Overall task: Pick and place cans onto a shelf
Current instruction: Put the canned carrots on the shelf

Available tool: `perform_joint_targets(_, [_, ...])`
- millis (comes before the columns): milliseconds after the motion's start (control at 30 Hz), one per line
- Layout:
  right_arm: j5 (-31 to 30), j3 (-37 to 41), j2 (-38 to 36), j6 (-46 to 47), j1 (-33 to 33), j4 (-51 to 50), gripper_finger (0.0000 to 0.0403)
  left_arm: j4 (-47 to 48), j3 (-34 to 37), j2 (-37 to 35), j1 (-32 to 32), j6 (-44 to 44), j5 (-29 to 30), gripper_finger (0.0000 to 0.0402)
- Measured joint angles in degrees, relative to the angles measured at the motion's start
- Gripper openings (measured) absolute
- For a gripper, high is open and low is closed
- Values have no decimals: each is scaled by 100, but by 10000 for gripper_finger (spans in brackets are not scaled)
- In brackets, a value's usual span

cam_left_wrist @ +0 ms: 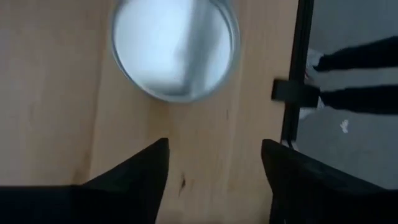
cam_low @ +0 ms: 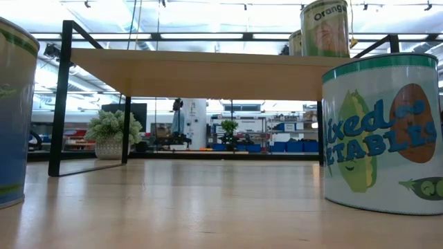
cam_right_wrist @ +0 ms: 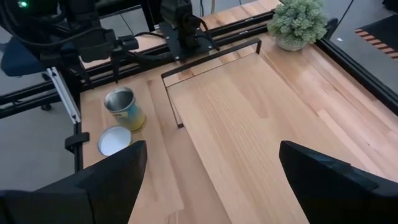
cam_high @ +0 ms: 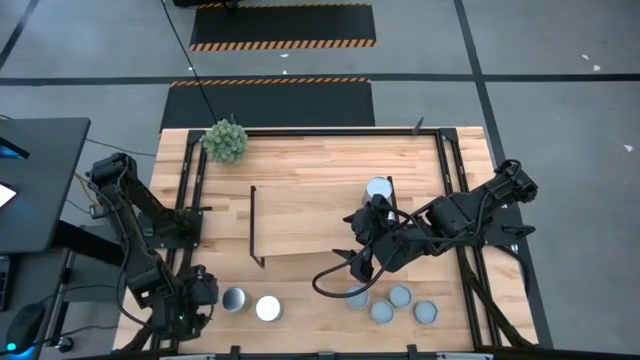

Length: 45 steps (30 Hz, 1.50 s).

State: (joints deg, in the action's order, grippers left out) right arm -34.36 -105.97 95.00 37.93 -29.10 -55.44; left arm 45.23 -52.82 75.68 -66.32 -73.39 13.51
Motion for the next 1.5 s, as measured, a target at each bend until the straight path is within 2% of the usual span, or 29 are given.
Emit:
perform_joint_targets(200, [128, 0, 0, 86, 0, 15, 374, 1, 0, 0, -4, -489, -436, 280])
perform_joint_targets(400, [148, 0, 0, 133, -6, 69, 374, 7, 0, 11, -11, -697, -209, 285])
perform_joint_targets(767, [148, 2, 197, 273, -202, 624, 374, -97, -2, 13, -18, -849, -218, 349])
perform_joint_targets(900, [75, 0, 276, 254, -273, 752, 374, -25, -2, 15, -17, -821, -197, 354])
perform_joint_targets(1133, [-42, 0, 416, 77, -283, 1064, 373, 746, -7, 198, 13, -820, 138, 354])
perform_joint_targets(1300, [-60, 0, 433, -48, -303, 1203, 373, 597, -9, 587, -9, -781, 562, 354])
perform_joint_targets(1500, [-58, 0, 433, -46, -299, 1219, 373, 162, -7, 1114, -7, -566, 700, 354])
